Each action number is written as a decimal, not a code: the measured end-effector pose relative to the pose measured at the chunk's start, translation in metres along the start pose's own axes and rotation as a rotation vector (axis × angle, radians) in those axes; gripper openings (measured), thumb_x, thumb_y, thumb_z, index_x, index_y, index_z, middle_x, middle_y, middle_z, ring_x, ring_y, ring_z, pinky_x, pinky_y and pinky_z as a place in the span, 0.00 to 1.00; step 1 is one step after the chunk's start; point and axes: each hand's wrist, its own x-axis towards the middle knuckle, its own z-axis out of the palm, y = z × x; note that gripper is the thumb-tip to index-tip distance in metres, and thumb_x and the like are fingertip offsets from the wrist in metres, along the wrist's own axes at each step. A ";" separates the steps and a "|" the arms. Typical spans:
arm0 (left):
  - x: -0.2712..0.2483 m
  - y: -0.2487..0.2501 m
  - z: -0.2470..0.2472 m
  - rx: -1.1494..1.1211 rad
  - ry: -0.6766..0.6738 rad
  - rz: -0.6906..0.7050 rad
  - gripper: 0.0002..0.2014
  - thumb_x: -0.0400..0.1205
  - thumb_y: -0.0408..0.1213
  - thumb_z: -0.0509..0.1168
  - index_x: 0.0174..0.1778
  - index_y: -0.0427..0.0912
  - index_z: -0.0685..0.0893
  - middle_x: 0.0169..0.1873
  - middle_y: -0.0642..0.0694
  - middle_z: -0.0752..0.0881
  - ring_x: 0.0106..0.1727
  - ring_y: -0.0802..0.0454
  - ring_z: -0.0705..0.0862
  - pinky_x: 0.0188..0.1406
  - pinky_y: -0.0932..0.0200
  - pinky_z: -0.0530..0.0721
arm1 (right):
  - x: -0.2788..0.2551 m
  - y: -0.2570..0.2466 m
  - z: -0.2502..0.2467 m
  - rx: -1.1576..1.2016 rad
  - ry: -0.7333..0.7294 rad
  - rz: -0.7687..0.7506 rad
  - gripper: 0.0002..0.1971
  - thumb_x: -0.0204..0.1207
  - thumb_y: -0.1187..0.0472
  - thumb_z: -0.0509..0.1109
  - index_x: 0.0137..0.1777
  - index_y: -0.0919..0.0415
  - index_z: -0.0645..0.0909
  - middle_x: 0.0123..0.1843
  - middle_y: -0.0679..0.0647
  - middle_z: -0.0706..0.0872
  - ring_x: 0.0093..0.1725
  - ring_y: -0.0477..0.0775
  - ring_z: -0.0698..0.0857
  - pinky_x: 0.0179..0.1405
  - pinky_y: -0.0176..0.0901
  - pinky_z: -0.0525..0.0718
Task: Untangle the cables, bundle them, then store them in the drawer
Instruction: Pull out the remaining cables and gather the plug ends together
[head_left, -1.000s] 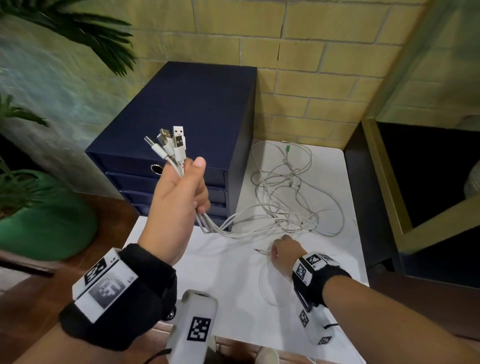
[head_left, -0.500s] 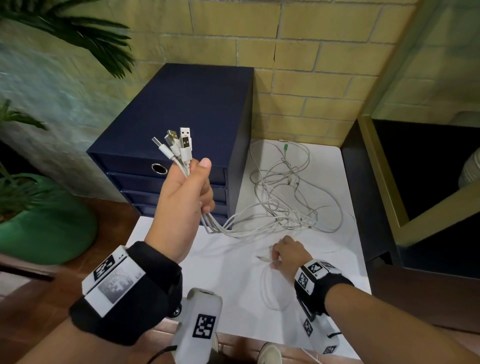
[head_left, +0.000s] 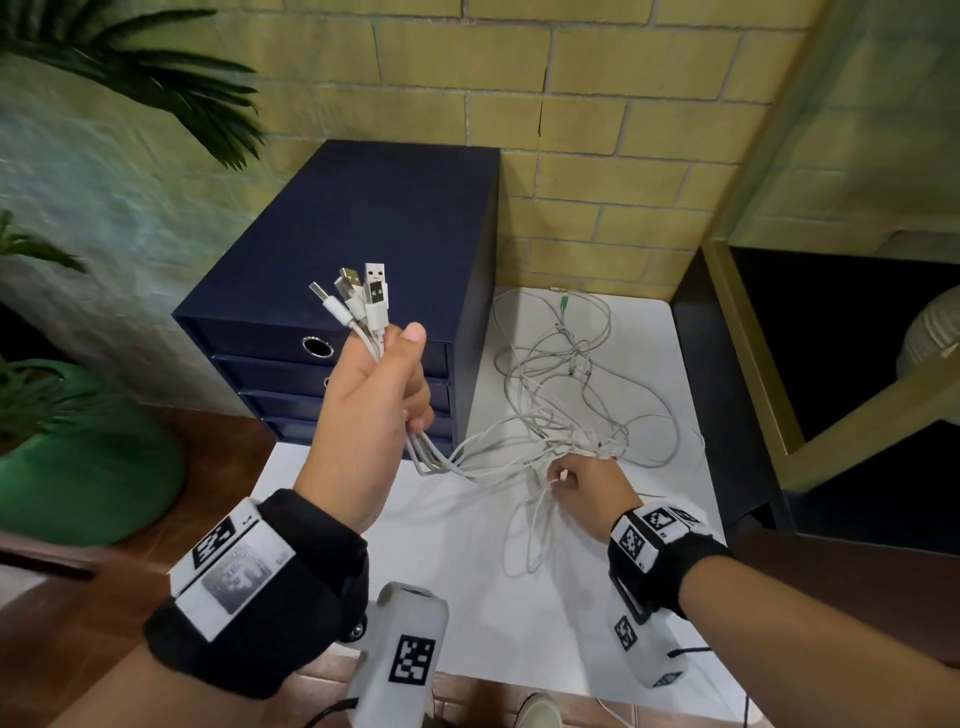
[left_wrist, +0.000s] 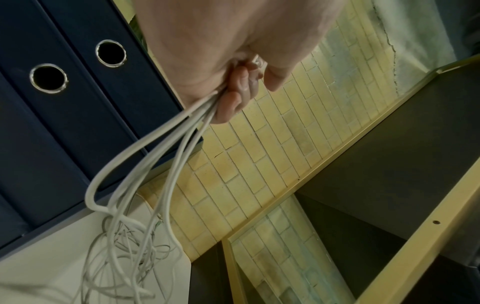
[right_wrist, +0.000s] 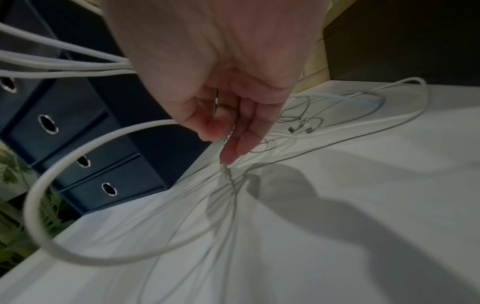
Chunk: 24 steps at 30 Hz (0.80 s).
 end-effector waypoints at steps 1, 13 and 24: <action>0.001 0.000 0.000 0.003 0.000 0.002 0.14 0.88 0.38 0.55 0.35 0.47 0.62 0.23 0.53 0.61 0.24 0.56 0.58 0.23 0.62 0.62 | -0.001 -0.001 -0.001 0.014 -0.010 0.012 0.07 0.76 0.62 0.62 0.41 0.56 0.82 0.33 0.53 0.82 0.38 0.53 0.79 0.31 0.37 0.71; 0.007 0.000 -0.002 -0.003 -0.025 -0.002 0.14 0.88 0.38 0.55 0.35 0.46 0.63 0.23 0.53 0.61 0.23 0.57 0.59 0.21 0.64 0.64 | -0.001 0.004 0.022 -0.249 -0.293 0.079 0.17 0.66 0.58 0.76 0.45 0.53 0.68 0.50 0.53 0.78 0.46 0.53 0.76 0.32 0.38 0.71; 0.014 -0.003 -0.009 0.014 -0.042 -0.008 0.14 0.87 0.39 0.55 0.36 0.46 0.62 0.24 0.52 0.61 0.24 0.56 0.58 0.23 0.62 0.63 | -0.001 -0.003 0.036 -0.316 -0.362 -0.078 0.19 0.76 0.61 0.69 0.28 0.49 0.64 0.47 0.49 0.72 0.46 0.52 0.76 0.47 0.39 0.74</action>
